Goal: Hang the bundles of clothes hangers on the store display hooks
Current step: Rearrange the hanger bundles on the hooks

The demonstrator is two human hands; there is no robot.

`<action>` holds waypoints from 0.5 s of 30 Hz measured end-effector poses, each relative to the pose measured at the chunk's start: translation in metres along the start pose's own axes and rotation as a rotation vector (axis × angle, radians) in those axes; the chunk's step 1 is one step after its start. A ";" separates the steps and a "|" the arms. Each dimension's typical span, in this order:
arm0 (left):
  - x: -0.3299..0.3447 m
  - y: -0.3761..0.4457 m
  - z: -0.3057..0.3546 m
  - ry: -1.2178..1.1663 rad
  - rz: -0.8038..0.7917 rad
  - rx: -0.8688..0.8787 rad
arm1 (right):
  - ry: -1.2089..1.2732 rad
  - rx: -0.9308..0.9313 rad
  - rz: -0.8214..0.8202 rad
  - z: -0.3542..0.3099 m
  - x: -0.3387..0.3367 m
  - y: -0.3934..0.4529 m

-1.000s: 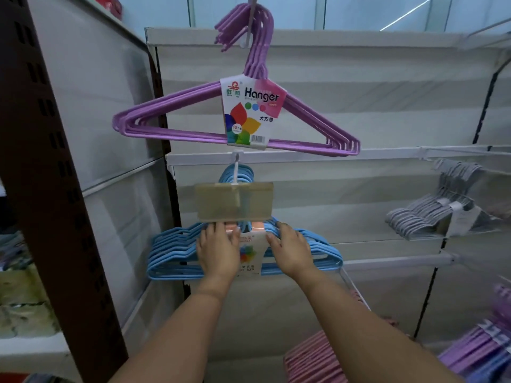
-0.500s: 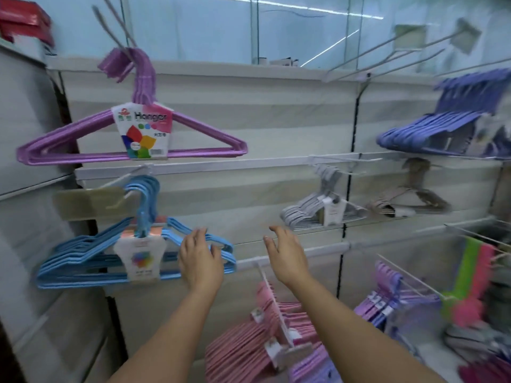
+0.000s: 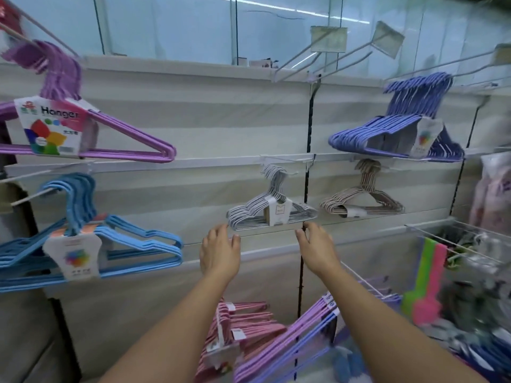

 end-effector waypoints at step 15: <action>0.068 0.088 0.055 0.138 0.061 0.013 | -0.043 -0.092 -0.069 0.046 0.013 0.127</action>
Point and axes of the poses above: each hand's wrist, its own y-axis towards the middle knuckle, its own x-axis out of the palm, z = x × y, the point moved 7 cm from there along y, towards the middle knuckle, and after that the axes turned 11 degrees about -x, right-handed, at the moved point
